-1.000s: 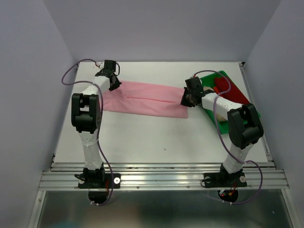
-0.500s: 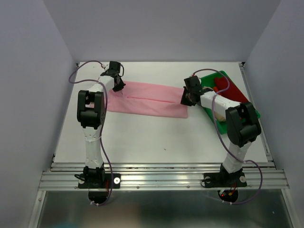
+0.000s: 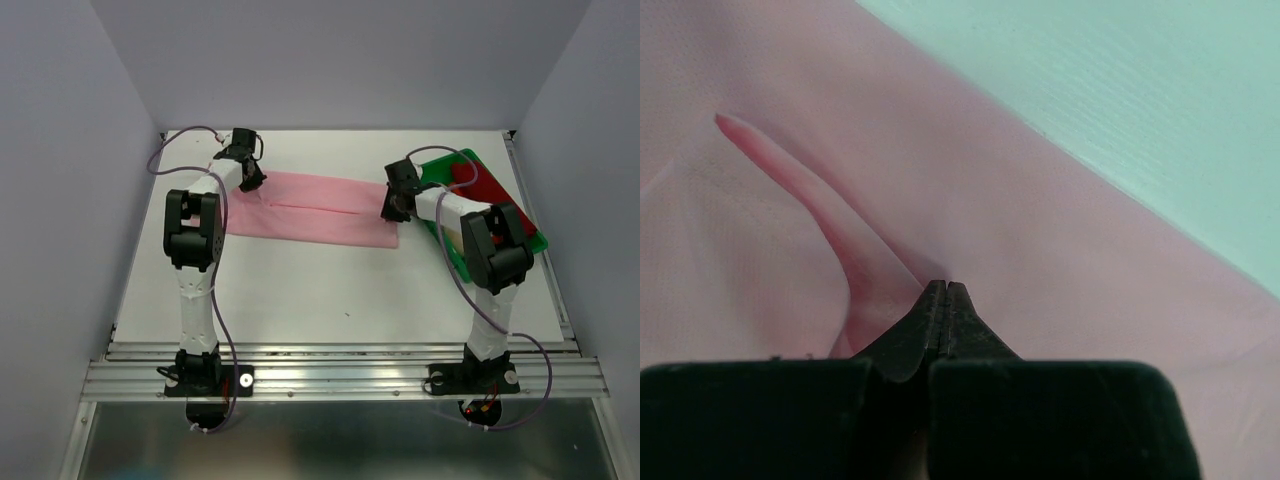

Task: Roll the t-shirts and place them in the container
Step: Fold the T-shirt at the center of the board.

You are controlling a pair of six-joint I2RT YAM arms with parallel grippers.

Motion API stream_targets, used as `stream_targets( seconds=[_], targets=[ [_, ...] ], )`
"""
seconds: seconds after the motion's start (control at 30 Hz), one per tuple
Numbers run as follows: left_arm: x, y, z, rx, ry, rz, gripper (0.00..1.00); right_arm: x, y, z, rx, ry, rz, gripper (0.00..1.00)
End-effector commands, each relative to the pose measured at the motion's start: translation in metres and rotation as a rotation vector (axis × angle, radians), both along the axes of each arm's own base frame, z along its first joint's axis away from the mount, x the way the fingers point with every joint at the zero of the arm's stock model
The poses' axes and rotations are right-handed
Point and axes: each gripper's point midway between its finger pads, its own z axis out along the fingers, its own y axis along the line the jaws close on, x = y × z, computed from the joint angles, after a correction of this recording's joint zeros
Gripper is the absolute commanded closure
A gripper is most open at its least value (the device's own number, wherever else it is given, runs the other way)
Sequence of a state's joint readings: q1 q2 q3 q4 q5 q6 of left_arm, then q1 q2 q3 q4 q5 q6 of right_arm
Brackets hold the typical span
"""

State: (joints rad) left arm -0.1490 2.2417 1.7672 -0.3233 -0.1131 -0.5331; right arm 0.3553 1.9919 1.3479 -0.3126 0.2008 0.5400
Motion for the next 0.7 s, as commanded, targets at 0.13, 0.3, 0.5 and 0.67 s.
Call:
stream_targets(
  seconds=[0.13, 0.3, 0.5, 0.67],
  targets=[
    [0.01, 0.006, 0.038, 0.023, -0.085, 0.015, 1.0, -0.009, -0.008, 0.02, 0.002, -0.022, -0.008, 0.99],
    [0.007, 0.015, 0.063, 0.051, -0.114, 0.035, 1.0, 0.0, -0.003, 0.059, 0.036, -0.105, 0.01, 0.99],
    [-0.007, 0.042, 0.089, 0.085, -0.151, 0.11, 1.0, 0.016, 0.001, 0.07, 0.024, -0.14, 0.028, 0.99],
    [-0.027, 0.06, 0.093, 0.106, -0.147, 0.163, 1.0, 0.015, 0.006, 0.068, 0.047, -0.132, 0.038, 0.99]
  ],
)
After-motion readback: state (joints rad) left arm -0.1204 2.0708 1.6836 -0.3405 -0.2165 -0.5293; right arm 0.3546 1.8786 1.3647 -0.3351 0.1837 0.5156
